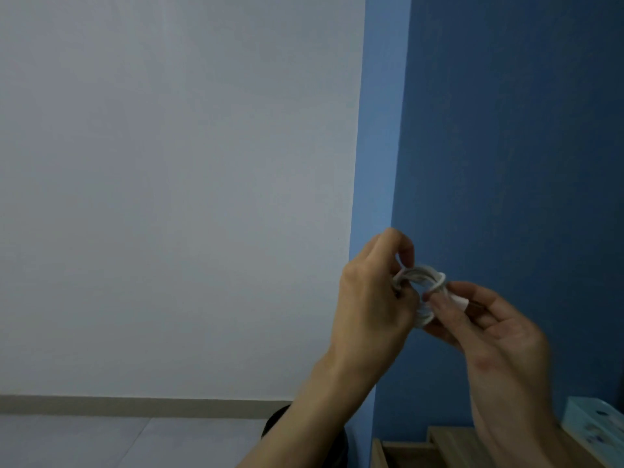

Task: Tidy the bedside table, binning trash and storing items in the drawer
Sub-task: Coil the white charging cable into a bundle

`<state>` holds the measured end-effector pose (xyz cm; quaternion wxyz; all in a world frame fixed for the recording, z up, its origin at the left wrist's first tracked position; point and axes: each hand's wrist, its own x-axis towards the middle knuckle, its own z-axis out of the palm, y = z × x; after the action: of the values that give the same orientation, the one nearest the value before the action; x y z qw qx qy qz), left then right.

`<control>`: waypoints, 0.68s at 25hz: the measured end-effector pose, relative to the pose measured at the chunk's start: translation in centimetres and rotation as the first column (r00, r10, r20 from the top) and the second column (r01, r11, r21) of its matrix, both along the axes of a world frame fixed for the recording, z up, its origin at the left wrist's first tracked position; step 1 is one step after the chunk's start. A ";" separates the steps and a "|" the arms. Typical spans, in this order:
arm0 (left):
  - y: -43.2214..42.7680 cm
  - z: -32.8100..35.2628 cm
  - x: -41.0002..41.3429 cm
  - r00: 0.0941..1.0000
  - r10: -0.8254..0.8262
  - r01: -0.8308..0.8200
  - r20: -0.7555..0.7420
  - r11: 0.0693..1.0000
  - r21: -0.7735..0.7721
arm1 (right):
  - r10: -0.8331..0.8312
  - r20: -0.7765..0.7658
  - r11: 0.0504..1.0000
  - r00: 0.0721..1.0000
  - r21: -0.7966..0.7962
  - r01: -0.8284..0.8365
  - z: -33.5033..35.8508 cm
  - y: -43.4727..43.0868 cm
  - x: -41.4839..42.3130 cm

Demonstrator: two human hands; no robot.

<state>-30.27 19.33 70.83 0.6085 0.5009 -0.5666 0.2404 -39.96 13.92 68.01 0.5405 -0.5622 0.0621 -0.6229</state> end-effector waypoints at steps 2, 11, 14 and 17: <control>-0.5 -0.7 0.3 0.996 0.089 -0.087 0.029 0.995 -0.050 | 0.014 0.018 1.000 1.000 0.006 -0.015 -0.2 -0.1 0.2; -0.7 -2.2 1.0 0.978 -0.080 0.124 -0.191 0.965 0.230 | -0.067 -0.105 0.996 0.992 -0.062 0.061 -1.1 -1.4 -0.4; -1.2 -2.9 0.6 0.995 -0.001 0.025 -0.099 0.971 0.236 | -0.190 -0.134 0.976 0.973 -0.138 0.171 -0.6 -1.4 -0.9; -1.4 -3.0 -0.1 0.994 0.100 -0.105 0.034 0.965 0.241 | -0.251 -0.095 0.963 0.963 -0.126 0.238 -0.1 -1.0 -0.7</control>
<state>-30.35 17.94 67.84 0.5236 0.5974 -0.5715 0.2058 -40.63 12.95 67.95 0.4223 -0.6135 0.1255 -0.6554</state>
